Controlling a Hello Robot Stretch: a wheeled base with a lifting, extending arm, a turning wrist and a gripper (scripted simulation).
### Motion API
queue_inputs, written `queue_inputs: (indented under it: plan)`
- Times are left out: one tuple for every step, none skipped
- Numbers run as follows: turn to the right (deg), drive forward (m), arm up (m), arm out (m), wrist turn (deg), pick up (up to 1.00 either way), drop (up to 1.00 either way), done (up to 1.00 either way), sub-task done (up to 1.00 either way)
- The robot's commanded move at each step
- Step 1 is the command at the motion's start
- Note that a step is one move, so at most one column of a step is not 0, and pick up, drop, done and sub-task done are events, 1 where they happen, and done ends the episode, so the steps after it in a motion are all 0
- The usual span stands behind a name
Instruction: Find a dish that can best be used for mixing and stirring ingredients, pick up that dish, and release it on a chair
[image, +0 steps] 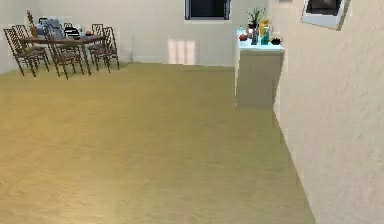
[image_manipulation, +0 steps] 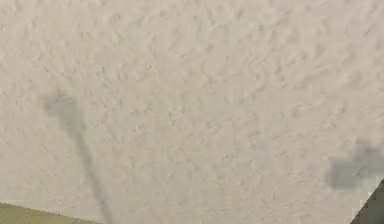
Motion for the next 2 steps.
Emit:
queue_inputs:
  plan:
    - [0.0, 1.0, 0.0, 0.0, 0.0, 0.0, 0.0, 0.0, 0.0]
    - [3.0, 0.0, 0.0, 0.0, 0.0, 0.0, 0.0, 0.0, 0.0]
